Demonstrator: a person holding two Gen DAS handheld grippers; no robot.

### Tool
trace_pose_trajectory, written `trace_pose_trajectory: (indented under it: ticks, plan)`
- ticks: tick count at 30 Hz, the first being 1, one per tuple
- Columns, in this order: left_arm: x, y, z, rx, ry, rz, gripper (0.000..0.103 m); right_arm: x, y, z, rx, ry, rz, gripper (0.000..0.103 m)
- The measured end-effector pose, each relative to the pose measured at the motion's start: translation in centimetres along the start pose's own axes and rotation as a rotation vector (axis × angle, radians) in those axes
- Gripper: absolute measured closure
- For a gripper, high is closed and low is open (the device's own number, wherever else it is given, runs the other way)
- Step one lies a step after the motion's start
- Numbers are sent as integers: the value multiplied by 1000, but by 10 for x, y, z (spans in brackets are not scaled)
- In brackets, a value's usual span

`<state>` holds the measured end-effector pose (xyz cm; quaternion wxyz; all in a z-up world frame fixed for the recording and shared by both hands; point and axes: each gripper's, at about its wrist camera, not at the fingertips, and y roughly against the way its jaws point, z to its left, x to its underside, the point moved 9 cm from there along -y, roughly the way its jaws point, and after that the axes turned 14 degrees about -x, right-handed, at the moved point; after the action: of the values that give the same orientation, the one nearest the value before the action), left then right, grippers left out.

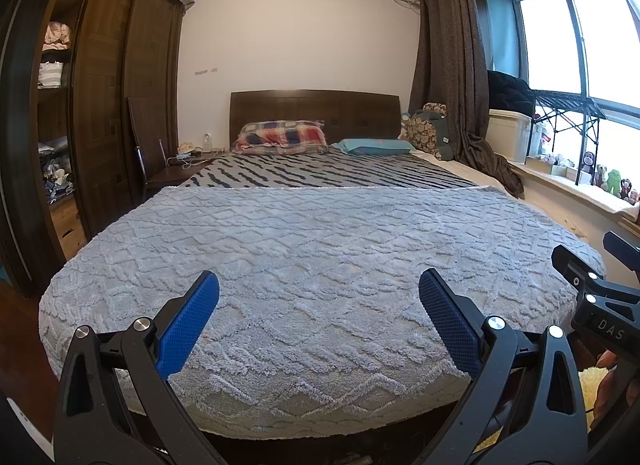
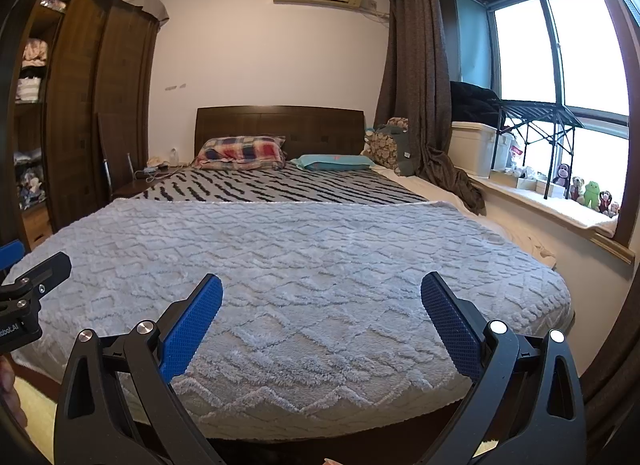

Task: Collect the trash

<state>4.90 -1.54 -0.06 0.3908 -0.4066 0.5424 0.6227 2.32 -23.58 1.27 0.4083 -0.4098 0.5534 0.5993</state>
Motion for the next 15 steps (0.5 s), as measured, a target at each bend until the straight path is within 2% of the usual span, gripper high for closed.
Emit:
trace_pose_trajectory:
  ticks: [15]
  plan:
    - [-1,0,-1,-1,0,1,8,0,0,1,-1,1,1,3]
